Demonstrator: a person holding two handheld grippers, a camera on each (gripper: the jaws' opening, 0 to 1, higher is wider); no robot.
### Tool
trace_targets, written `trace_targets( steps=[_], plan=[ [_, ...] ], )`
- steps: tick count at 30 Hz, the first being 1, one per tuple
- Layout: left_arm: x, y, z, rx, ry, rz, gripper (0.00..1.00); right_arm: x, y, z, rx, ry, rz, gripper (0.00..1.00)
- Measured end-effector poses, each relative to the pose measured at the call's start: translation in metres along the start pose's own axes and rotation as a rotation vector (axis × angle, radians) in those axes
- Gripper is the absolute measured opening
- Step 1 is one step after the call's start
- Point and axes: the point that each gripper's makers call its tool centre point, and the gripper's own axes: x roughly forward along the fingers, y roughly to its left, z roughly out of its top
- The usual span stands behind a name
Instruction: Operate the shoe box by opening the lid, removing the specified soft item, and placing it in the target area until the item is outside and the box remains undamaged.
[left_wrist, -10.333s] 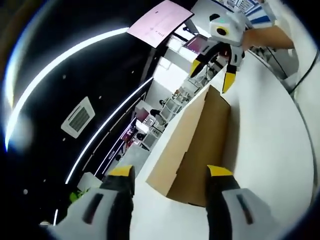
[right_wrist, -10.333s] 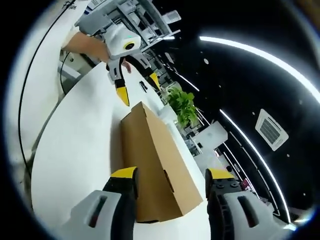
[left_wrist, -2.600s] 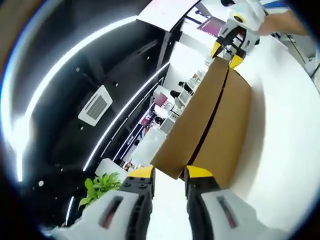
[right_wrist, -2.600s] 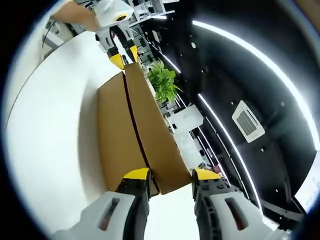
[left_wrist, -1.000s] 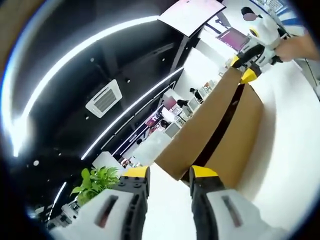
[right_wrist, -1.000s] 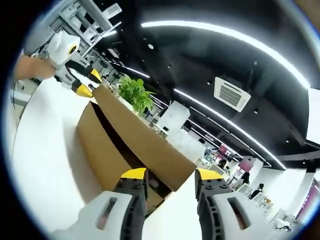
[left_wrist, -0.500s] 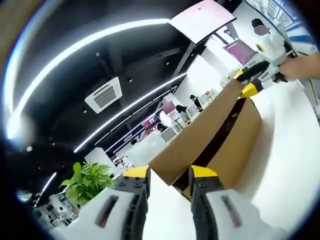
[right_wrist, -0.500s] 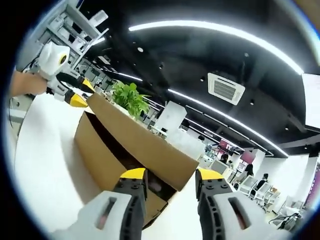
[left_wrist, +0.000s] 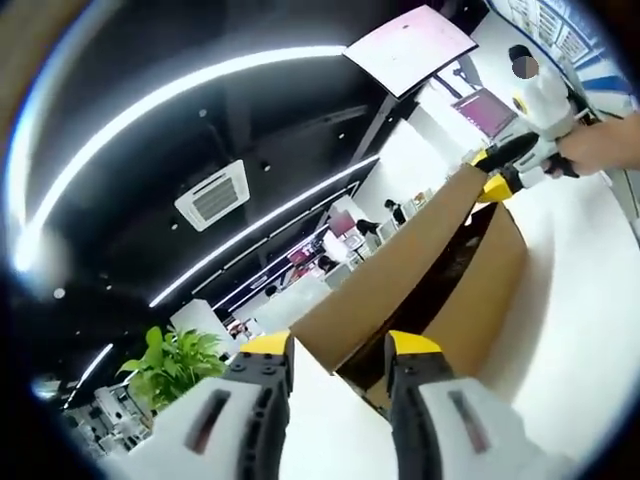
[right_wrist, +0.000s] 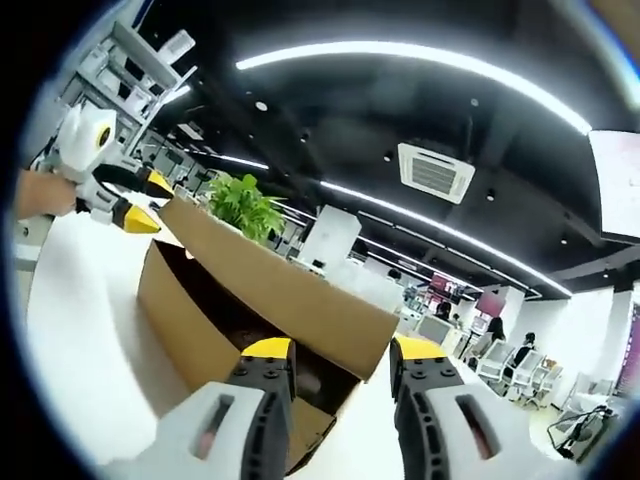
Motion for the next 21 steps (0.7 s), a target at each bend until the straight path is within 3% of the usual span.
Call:
trace_targets(
  steps=[8, 11, 14, 17, 21],
  plan=[
    [0.001, 0.002, 0.001, -0.017, -0.011, -0.012, 0.37, 0.008, 0.005, -0.002, 0.001, 0.028, 0.011, 0.45],
    [0.002, 0.001, 0.002, -0.015, -0.014, -0.011, 0.38, 0.013, -0.001, 0.000, -0.047, 0.030, -0.027, 0.43],
    [0.002, 0.002, 0.003, -0.016, -0.018, -0.011, 0.38, 0.019, -0.005, 0.001, -0.005, 0.023, -0.045, 0.43],
    [0.002, 0.002, 0.002, 0.001, -0.013, -0.017, 0.39, 0.020, -0.005, 0.002, -0.057, 0.012, -0.064, 0.43],
    [0.001, 0.001, 0.002, -0.001, -0.015, -0.023, 0.39, 0.019, -0.005, 0.003, -0.057, 0.016, -0.069, 0.43]
  ],
)
